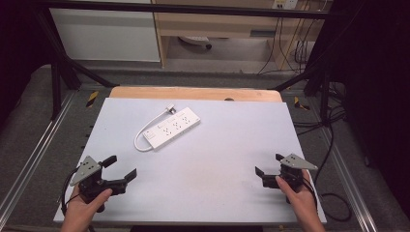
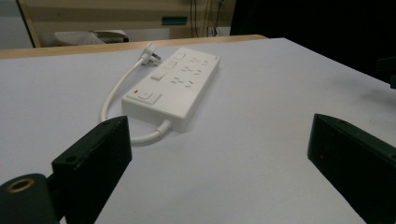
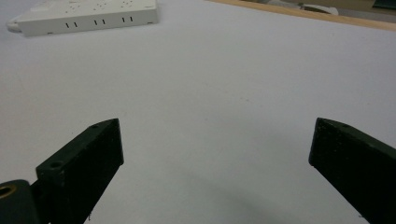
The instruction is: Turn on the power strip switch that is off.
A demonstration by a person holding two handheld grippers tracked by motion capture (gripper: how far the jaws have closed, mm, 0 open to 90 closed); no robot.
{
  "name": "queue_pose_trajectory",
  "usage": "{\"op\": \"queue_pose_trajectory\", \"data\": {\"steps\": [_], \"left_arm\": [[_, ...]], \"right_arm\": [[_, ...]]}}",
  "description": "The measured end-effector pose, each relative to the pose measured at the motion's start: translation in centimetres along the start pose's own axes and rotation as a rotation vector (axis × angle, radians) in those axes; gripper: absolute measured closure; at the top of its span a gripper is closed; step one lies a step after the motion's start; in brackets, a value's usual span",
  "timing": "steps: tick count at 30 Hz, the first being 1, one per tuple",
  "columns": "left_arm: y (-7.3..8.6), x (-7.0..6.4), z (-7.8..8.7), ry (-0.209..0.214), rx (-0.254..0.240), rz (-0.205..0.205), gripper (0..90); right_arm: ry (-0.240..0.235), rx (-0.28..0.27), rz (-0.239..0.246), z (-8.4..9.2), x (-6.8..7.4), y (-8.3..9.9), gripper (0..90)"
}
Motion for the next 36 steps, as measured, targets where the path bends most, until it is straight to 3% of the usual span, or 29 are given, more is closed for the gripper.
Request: {"op": "queue_pose_trajectory", "data": {"steps": [15, 36], "left_arm": [[-0.9, 0.0, 0.0, -0.025, -0.009, -0.001, 6.8], [-2.4, 0.0, -1.2, 0.006, 0.010, 0.001, 7.0]], "right_arm": [[-0.001, 0.003, 0.010, -0.1, 0.2, 0.0, 3.5], [-0.006, 0.003, 0.015, -0.1, 0.3, -0.1, 3.3]]}}
Point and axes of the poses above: each handheld gripper's, and its own axes: z roughly backward along the jaws, y roughly out of its underside, x roughly to its left, the point moved 1 cm from there along -z, roughly forward along the jaws, and after that the axes turned 8 degrees about x, right-handed, at the moved point
